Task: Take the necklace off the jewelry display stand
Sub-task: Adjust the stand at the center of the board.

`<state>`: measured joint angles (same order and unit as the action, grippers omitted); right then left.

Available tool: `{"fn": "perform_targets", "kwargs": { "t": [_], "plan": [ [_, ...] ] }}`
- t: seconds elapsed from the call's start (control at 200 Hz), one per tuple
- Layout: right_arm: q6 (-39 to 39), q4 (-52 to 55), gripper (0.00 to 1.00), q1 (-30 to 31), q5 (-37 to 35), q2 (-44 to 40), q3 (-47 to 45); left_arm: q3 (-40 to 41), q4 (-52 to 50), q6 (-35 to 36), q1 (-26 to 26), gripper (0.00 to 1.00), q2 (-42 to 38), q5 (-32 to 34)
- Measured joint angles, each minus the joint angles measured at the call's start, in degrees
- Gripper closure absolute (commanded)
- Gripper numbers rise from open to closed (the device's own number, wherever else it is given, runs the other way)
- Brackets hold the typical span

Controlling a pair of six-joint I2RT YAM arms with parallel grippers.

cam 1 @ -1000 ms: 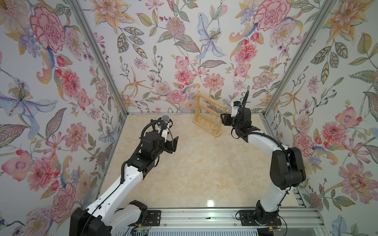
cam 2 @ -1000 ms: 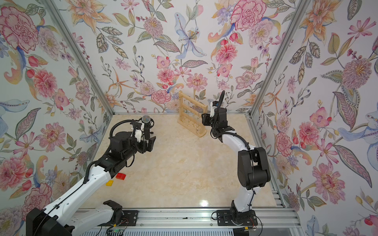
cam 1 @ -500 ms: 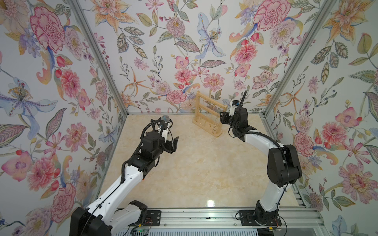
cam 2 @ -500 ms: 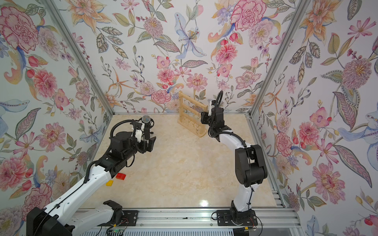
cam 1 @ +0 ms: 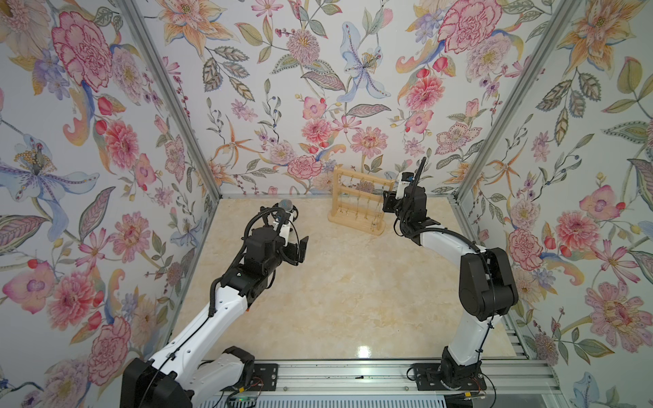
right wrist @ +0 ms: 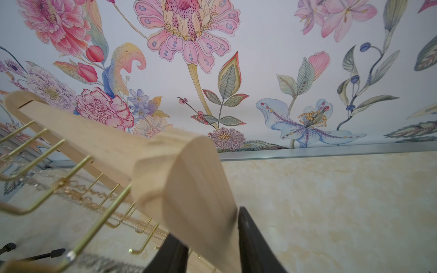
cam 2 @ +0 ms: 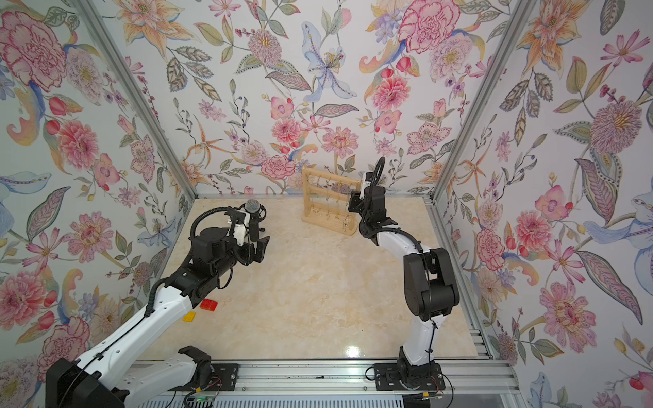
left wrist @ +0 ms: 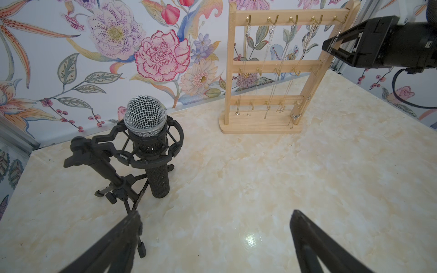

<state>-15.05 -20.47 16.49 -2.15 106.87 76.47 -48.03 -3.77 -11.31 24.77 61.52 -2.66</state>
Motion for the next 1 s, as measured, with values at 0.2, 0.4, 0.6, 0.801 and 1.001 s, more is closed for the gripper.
{"fn": "perform_targets", "kwargs": {
  "t": [0.2,0.4,0.6,0.801,1.001],
  "plan": [
    [1.62,-0.39,0.65,0.22,0.85,0.87,0.04,0.0,0.0,0.02,0.0,0.01,0.0,0.0],
    [3.39,-0.61,0.65,0.2,2.34,1.88,0.72,0.0,0.02,0.0,0.0,0.01,0.0,0.02],
    [4.35,-1.73,0.66,-0.48,4.79,2.91,1.22,0.0,0.0,0.02,0.0,0.01,0.0,0.02],
    [4.42,-2.86,0.6,-1.46,7.3,3.1,1.2,0.0,0.0,0.04,0.0,0.01,0.33,0.02],
    [4.11,-5.51,0.52,-2.69,8.66,2.95,-0.55,0.0,0.0,0.13,0.0,0.01,0.87,0.04]
  ]
}}
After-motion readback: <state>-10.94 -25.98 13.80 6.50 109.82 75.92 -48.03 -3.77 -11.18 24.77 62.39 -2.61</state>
